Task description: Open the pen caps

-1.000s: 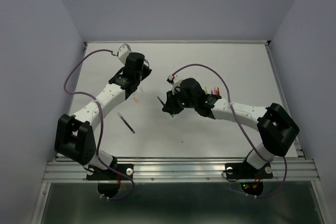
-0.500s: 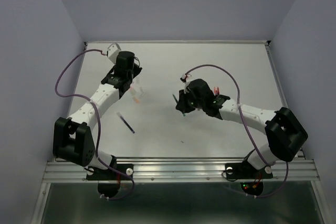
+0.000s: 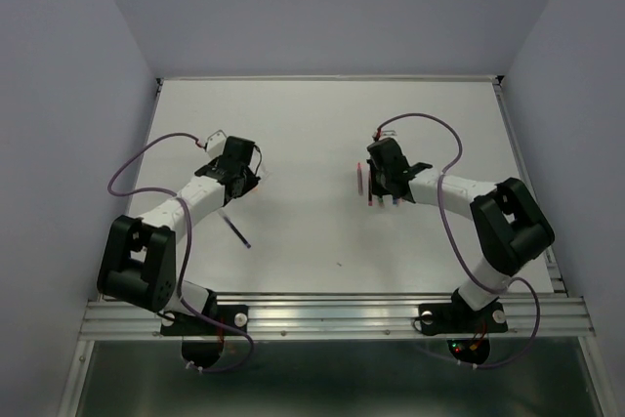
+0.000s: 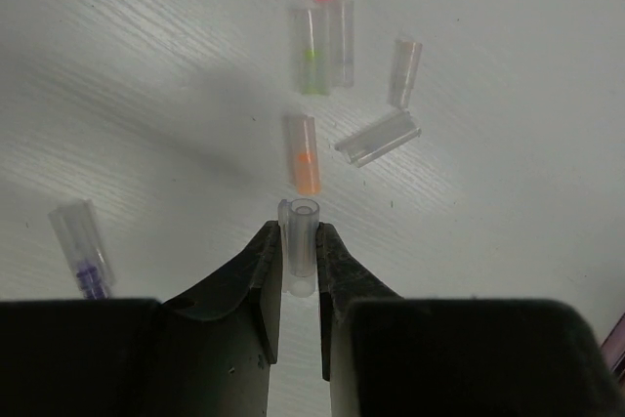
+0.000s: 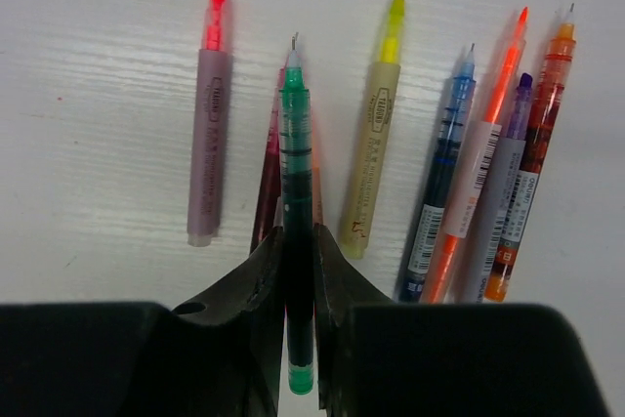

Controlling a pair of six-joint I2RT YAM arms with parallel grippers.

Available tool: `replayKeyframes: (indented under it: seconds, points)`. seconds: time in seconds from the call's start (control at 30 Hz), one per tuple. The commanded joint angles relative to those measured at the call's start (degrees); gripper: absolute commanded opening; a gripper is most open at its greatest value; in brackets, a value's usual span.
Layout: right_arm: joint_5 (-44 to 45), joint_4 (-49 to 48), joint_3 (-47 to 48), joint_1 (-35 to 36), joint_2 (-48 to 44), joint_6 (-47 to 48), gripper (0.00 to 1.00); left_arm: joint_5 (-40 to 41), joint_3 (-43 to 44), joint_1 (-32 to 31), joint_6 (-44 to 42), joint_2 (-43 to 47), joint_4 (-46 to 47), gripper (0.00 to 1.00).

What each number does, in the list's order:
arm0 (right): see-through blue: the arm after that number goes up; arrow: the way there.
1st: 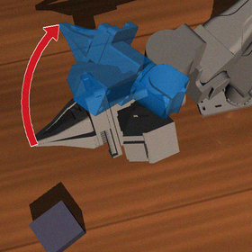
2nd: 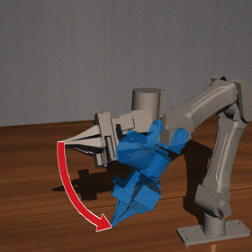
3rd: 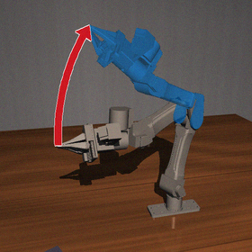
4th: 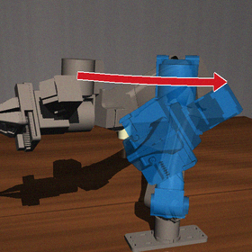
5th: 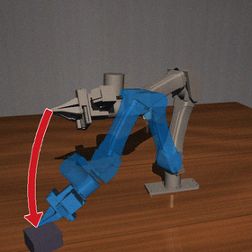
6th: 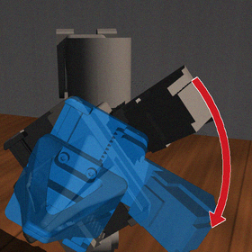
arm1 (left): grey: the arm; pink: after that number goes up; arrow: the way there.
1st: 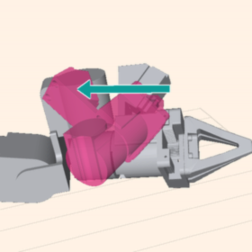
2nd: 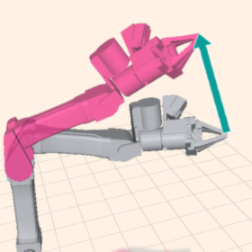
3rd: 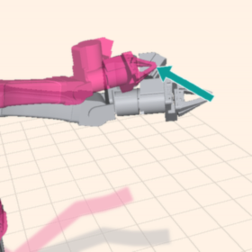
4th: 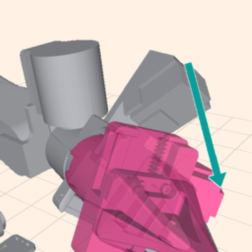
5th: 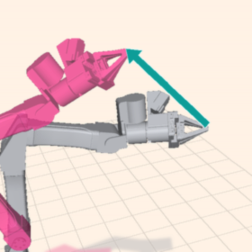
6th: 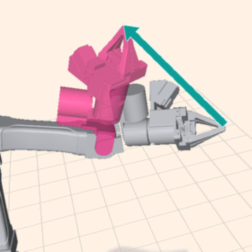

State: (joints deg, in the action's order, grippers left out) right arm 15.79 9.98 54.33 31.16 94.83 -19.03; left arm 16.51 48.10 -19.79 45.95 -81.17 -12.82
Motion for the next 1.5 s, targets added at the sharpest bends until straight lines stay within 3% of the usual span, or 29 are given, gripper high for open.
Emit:
replayKeyframes:
  seconds: [0.0,0.17,0.3,0.53,0.57,0.67,0.83,0.93,0.97,1.0,1.03,1.47]
  points:
    - [6.2,1.0,3.3,-0.3,1.7,1.3,0.16,1.3,0.7,0.0,0.9,-1.3,0.2,0.00]
    - [5.8,1.6,3.9,-0.3,2.2,1.0,0.32,1.5,2.8,0.0,1.2,-4.9,-1.0,0.01]
    - [4.8,2.1,3.7,-0.3,0.7,0.9,0.34,1.1,3.7,0.0,1.2,-6.6,-1.0,0.18]
    - [1.5,2.9,3.1,-0.3,-3.5,1.1,0.51,1.2,4.4,0.0,1.3,-8.1,-1.1,0.31]
    - [1.2,3.1,3.1,-0.3,-4.7,1.2,0.53,1.2,4.4,0.0,1.3,-8.2,-1.2,0.40]
    - [-0.2,3.0,2.7,-0.3,-7.2,1.3,0.59,1.1,4.7,0.0,1.2,-8.1,-2.0,0.53]
    - [-1.8,2.9,2.1,-0.3,-10.3,1.4,0.59,1.3,3.5,0.0,1.6,-5.6,-3.3,0.76]
    - [-2.2,2.9,1.8,-0.3,-11.5,1.4,0.65,3.1,2.6,0.0,2.6,-2.1,-5.8,0.97]
    - [-2.2,2.9,1.7,-0.3,-11.8,1.4,0.70,3.6,2.4,0.0,3.0,-1.4,-6.6,0.99]
    - [-2.3,2.9,1.6,-0.3,-12.4,1.0,0.90,4.0,1.7,0.1,3.8,-0.7,-8.3,0.99]
    - [-2.5,2.9,1.6,-0.3,-12.6,1.0,1.00,4.7,1.4,0.1,4.1,0.6,-9.1,0.99]
    - [0.4,2.9,0.9,-0.3,-13.2,0.9,1.00,5.9,-4.0,3.8,9.2,2.4,-14.3,0.98]
